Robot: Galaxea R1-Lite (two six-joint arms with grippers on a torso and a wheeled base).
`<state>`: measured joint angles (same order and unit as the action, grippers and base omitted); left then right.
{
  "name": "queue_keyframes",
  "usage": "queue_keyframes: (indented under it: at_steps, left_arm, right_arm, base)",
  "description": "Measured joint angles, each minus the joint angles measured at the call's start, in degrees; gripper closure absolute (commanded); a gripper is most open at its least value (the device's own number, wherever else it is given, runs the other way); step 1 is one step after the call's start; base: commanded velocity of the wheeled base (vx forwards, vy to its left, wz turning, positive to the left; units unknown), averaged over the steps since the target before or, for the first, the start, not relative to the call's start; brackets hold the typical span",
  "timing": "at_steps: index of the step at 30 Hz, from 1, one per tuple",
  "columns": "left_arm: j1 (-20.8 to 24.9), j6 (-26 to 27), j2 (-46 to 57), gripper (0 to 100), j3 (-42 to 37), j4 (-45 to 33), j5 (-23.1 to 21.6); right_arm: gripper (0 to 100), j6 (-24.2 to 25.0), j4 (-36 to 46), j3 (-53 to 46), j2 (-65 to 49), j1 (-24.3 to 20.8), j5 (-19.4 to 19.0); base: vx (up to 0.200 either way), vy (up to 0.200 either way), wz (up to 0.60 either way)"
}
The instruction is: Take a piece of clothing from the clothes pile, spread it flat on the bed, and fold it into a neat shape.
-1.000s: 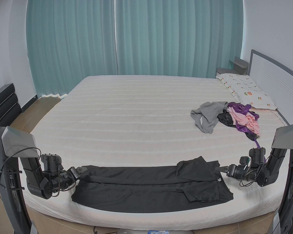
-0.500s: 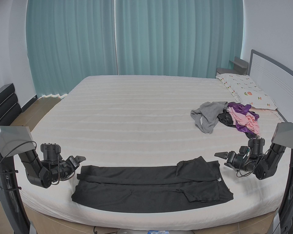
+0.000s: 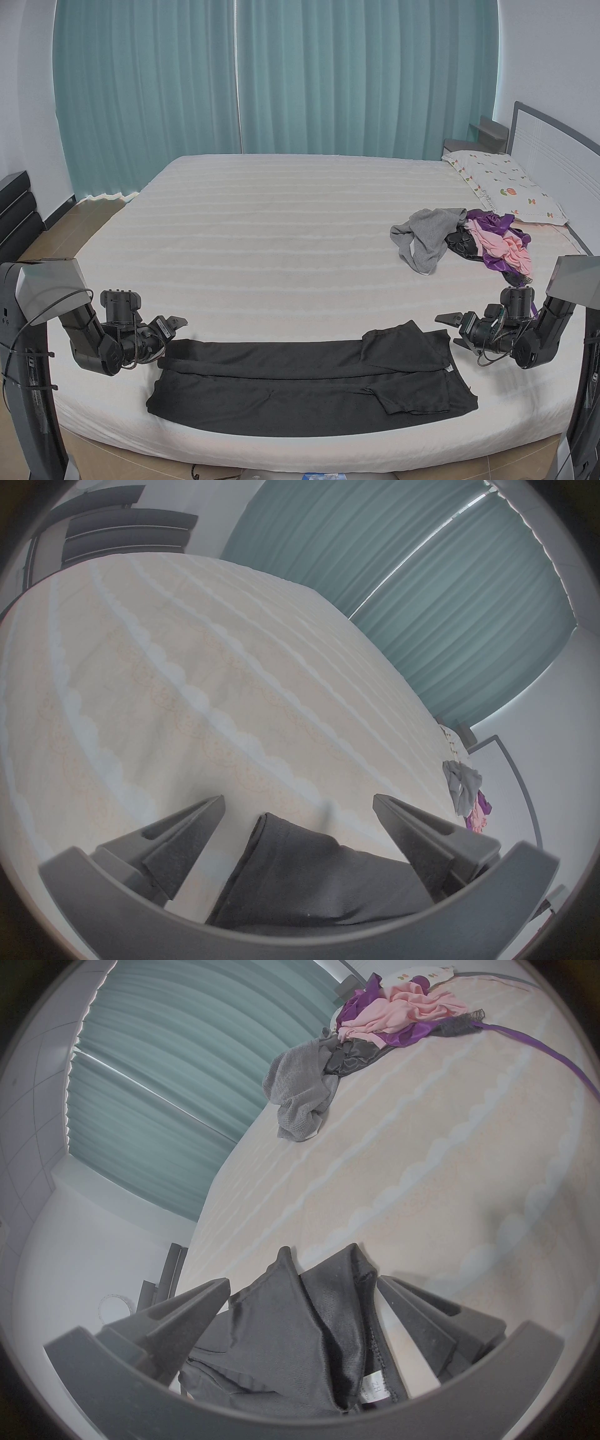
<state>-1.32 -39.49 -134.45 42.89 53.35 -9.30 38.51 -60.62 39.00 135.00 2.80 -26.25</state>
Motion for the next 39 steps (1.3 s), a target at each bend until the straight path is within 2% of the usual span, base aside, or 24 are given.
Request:
queue_keyframes:
  at_steps: [1,2,9,15,22,28,29,32,39]
  left_arm:
    - [0.1,0.5,-0.3,0,0.2,0.0,0.0]
    - [0.1,1.0,-0.6,100,0.4,0.0,0.0]
    - [-0.2,0.9,-1.5,100,0.5,0.2,0.8]
    - [-1.6,0.3,-1.6,100,0.0,0.2,3.4]
    - [-2.1,-4.7,-1.5,100,-0.3,1.9,3.8]
    - [-2.1,-5.2,-1.4,100,-0.2,2.0,3.0]
    - [-2.0,-5.1,-1.4,0,-0.1,2.0,2.9]
    - [-1.7,-5.0,-1.4,0,0.5,2.1,2.0]
    - [-1.5,-3.4,-1.4,0,1.4,1.6,-4.2]
  right_arm:
    - [0,0.0,0.0,0.0,0.2,0.0,0.0]
    - [0,0.0,0.0,0.2,0.4,0.0,0.0]
    - [0,0.0,-0.3,0.2,1.2,-0.2,0.4]
    - [0,-0.2,-0.4,-0.3,1.4,-0.2,0.4]
    - [0,-0.2,-0.4,-0.4,1.5,-0.3,0.4]
    - [0,-0.2,-0.4,-0.4,1.5,-0.3,0.4]
    - [0,-0.2,-0.4,-0.4,1.5,-0.3,0.4]
    - [0,-0.2,-0.4,-0.4,1.5,-0.3,0.4]
    - [0,-0.2,-0.5,-0.3,1.7,-0.5,0.4]
  base:
    - [0.0,0.0,0.0]
    - [0.0,0.0,0.0]
    - [0.0,0.0,0.0]
    - [0.0,0.0,0.0]
    - [0.0,0.0,0.0]
    - [0.0,0.0,0.0]
    - [0.0,0.0,0.0]
    - [0.0,0.0,0.0]
    - [0.0,0.0,0.0]
